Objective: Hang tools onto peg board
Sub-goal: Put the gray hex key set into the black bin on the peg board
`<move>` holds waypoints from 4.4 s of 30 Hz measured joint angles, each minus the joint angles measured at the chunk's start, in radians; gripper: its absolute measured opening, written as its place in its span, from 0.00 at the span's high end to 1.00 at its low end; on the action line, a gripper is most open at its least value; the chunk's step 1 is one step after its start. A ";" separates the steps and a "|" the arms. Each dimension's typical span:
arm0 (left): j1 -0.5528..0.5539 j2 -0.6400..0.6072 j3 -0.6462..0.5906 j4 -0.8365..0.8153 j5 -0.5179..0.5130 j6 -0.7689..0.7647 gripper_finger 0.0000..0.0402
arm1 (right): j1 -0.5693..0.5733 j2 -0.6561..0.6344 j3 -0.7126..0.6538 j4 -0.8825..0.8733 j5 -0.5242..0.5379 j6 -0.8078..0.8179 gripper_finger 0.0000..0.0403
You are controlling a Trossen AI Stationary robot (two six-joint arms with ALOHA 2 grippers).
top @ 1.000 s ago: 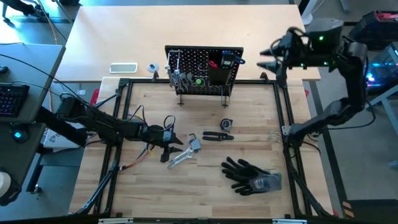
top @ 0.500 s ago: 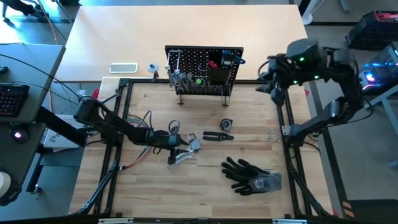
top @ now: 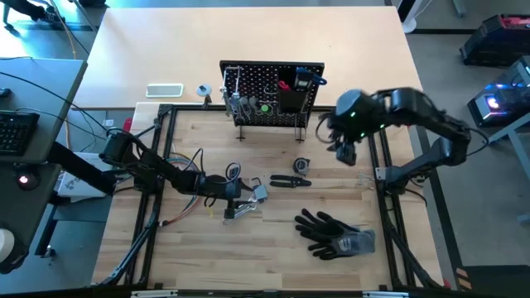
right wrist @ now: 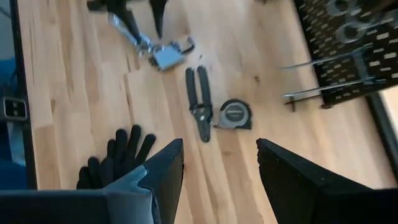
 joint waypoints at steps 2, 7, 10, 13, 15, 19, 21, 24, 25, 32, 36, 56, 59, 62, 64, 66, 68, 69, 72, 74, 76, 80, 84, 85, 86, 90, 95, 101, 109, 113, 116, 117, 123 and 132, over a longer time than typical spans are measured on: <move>0.000 0.000 0.000 -0.006 0.000 0.023 0.46 | 0.025 -0.005 -0.065 0.050 0.000 0.011 0.52; 0.000 0.000 0.000 -0.004 0.012 0.089 0.44 | 0.092 -0.024 -0.252 0.247 -0.006 0.036 0.52; 0.001 0.000 0.000 -0.004 0.013 0.132 0.44 | 0.133 -0.026 -0.374 0.392 -0.035 0.036 0.52; 0.009 0.000 0.000 -0.004 0.013 0.167 0.44 | 0.165 -0.025 -0.503 0.565 -0.074 0.040 0.52; 0.018 0.000 0.000 -0.005 0.013 0.179 0.44 | 0.180 -0.025 -0.593 0.712 -0.090 0.062 0.52; 0.033 0.000 0.000 -0.005 0.012 0.207 0.44 | 0.201 -0.023 -0.778 1.058 -0.095 0.113 0.52; 0.040 0.000 0.000 -0.005 0.011 0.224 0.44 | 0.203 -0.014 -0.870 1.229 -0.095 0.142 0.52; 0.049 0.000 0.000 -0.011 0.012 0.237 0.44 | 0.202 0.019 -0.976 1.447 -0.095 0.191 0.52; 0.050 0.000 0.000 -0.015 0.012 0.238 0.44 | 0.202 0.031 -1.005 1.501 -0.095 0.205 0.52; 0.050 0.000 0.000 -0.022 0.014 0.265 0.44 | 0.212 0.189 -1.035 1.686 -0.099 0.214 0.52; 0.050 0.000 0.020 -0.051 0.016 0.282 0.44 | 0.215 0.303 -0.965 1.681 -0.096 0.180 0.52; 0.065 0.147 0.169 -0.160 0.017 0.340 0.44 | 0.204 0.395 -0.840 1.471 0.031 0.121 0.52; 0.072 0.147 0.170 -0.162 0.019 0.339 0.44 | 0.204 0.400 -0.840 1.472 0.030 0.121 0.52; 0.080 0.147 0.170 -0.164 0.020 0.338 0.44 | 0.204 0.422 -0.840 1.476 0.015 0.121 0.54; 0.083 0.147 0.169 -0.165 0.021 0.331 0.44 | 0.204 0.451 -0.840 1.496 -0.008 0.121 0.57; 0.084 0.147 0.169 -0.166 0.020 0.331 0.44 | 0.204 0.490 -0.840 1.520 -0.032 0.129 0.60; 0.084 0.147 0.169 -0.167 0.019 0.331 0.44 | 0.204 0.525 -0.840 1.561 -0.053 0.133 0.64; 0.084 0.147 0.169 -0.168 0.019 0.331 0.44 | 0.204 0.536 -0.840 1.579 -0.057 0.133 0.65; 0.085 0.147 0.169 -0.172 0.019 0.314 0.44 | 0.205 0.551 -0.840 1.662 -0.105 0.123 0.70; 0.088 0.147 0.170 -0.178 0.021 0.307 0.44 | 0.209 0.551 -0.840 1.715 -0.136 0.111 0.72; 0.093 0.147 0.170 -0.180 0.024 0.306 0.44 | 0.210 0.551 -0.840 1.757 -0.146 0.110 0.74; 0.106 0.147 0.170 -0.181 0.023 0.303 0.44 | 0.208 0.551 -0.840 1.778 -0.161 0.110 0.77; 0.115 0.148 0.172 -0.184 0.022 0.288 0.46 | 0.209 0.551 -0.840 1.796 -0.212 0.111 0.79; 0.116 0.149 0.175 -0.187 0.020 0.289 0.48 | 0.210 0.551 -0.840 1.798 -0.213 0.113 0.79; 0.115 0.149 0.178 -0.189 0.018 0.295 0.51 | 0.210 0.551 -0.840 1.798 -0.213 0.118 0.79; 0.115 0.152 0.199 -0.202 0.016 0.337 0.66 | 0.209 0.551 -0.840 1.797 -0.214 0.129 0.79; 0.108 0.153 0.222 -0.237 0.012 0.402 0.90 | 0.209 0.551 -0.840 1.793 -0.214 0.132 0.79; 0.102 0.152 0.230 -0.263 0.008 0.414 0.96 | 0.211 0.497 -0.840 1.649 -0.233 0.133 0.80; 0.082 0.151 0.230 -0.264 -0.001 0.415 0.86 | 0.240 0.351 -0.840 1.388 0.000 0.110 0.80; 0.068 0.151 0.230 -0.263 -0.041 0.422 0.78 | 0.230 0.371 -0.840 1.333 0.060 0.083 0.80; 0.061 0.150 0.230 -0.262 -0.073 0.432 0.72 | 0.208 0.408 -0.840 1.335 0.060 0.060 0.80; 0.061 0.150 0.230 -0.261 -0.079 0.437 0.70 | 0.198 0.420 -0.840 1.335 0.060 0.057 0.80; 0.071 0.149 0.230 -0.262 -0.075 0.481 0.62 | 0.142 0.481 -0.840 1.408 0.046 0.030 0.80; 0.114 0.225 0.292 -0.276 0.032 0.479 0.60 | 0.117 0.560 -0.840 1.567 -0.039 0.032 0.80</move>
